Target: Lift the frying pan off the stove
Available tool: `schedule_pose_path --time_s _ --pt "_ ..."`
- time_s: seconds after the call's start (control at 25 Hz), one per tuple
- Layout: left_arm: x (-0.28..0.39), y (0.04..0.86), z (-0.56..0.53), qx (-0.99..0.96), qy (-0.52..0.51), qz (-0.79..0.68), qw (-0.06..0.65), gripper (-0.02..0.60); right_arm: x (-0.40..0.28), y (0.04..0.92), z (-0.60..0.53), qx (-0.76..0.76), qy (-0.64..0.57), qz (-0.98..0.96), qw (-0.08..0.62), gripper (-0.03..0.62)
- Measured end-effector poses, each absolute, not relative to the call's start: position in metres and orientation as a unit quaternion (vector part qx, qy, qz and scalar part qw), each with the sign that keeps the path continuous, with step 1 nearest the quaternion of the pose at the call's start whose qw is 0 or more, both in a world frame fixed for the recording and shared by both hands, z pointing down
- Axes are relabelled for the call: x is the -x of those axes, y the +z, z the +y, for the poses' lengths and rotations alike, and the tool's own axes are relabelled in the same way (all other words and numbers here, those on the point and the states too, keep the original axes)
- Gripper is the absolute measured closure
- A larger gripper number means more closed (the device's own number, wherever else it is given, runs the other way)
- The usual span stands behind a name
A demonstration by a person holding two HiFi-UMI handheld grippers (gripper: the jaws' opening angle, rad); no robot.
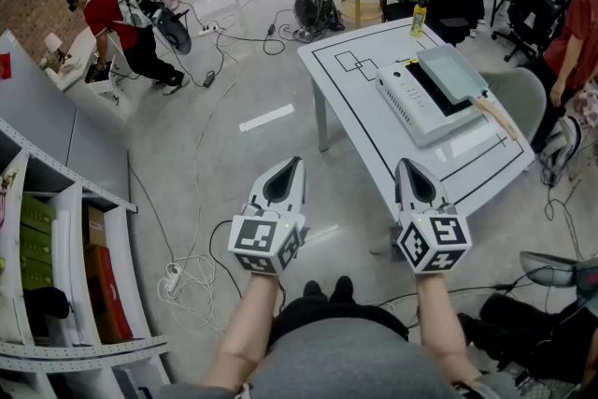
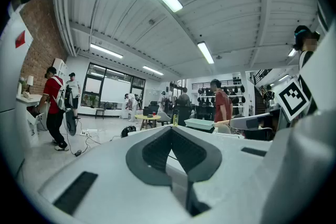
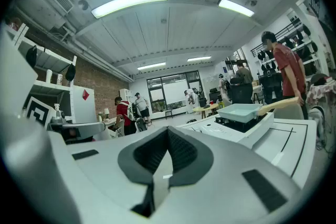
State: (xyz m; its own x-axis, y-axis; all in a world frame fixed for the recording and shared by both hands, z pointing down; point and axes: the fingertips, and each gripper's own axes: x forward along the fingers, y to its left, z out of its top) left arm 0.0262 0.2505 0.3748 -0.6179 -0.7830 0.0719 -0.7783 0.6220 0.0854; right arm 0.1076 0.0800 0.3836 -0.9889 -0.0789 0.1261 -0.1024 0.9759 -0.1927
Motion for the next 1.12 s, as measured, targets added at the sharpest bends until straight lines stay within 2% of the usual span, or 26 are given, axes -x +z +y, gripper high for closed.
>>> schedule_pose_path --time_s 1.12 --pt "0.006 0.379 0.214 -0.420 -0.022 -0.906 0.051 0.575 -0.083 0.388 0.037 -0.033 0.117 -0.992 0.044 0.591"
